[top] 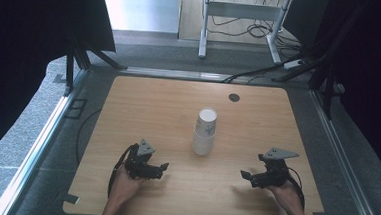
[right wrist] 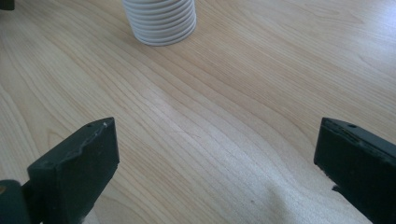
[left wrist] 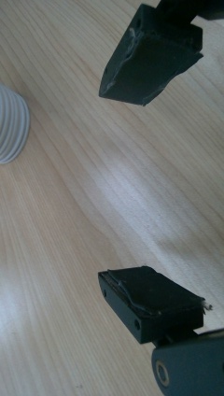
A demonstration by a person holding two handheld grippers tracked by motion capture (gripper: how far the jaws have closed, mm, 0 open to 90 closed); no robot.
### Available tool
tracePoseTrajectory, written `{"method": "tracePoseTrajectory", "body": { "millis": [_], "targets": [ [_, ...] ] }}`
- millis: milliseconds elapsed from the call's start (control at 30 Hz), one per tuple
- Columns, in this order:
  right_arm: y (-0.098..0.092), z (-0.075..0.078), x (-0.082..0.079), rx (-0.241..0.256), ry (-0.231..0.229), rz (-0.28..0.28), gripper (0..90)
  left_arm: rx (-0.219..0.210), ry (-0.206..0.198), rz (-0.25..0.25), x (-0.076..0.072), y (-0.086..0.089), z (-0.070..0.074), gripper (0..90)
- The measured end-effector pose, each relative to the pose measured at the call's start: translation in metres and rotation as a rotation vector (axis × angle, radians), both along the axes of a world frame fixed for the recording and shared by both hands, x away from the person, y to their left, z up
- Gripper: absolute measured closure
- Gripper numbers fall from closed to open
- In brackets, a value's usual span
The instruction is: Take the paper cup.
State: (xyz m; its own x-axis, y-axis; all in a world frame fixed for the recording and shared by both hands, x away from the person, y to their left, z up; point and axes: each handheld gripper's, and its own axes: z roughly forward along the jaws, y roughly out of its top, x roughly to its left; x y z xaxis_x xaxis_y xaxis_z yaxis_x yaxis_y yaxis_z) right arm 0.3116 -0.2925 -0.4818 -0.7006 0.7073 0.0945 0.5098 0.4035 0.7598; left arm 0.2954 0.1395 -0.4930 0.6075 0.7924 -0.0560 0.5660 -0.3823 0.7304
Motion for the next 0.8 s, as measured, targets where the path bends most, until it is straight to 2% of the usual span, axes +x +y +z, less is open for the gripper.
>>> {"method": "tracePoseTrajectory", "body": {
  "millis": [267,533,800],
  "targets": [
    [0.003,0.008,0.005,0.015,0.009,0.01,0.0,-0.047,-0.002,-0.022,0.007,-0.001,0.006,11.5],
    [0.011,0.015,0.009,0.026,0.01,0.034,0.0,-0.019,-0.005,-0.054,0.016,-0.009,0.009,11.4],
    [0.02,0.022,0.014,0.022,-0.004,0.057,0.0,-0.044,-0.012,-0.084,0.023,-0.019,0.016,11.5]
  ]
}}
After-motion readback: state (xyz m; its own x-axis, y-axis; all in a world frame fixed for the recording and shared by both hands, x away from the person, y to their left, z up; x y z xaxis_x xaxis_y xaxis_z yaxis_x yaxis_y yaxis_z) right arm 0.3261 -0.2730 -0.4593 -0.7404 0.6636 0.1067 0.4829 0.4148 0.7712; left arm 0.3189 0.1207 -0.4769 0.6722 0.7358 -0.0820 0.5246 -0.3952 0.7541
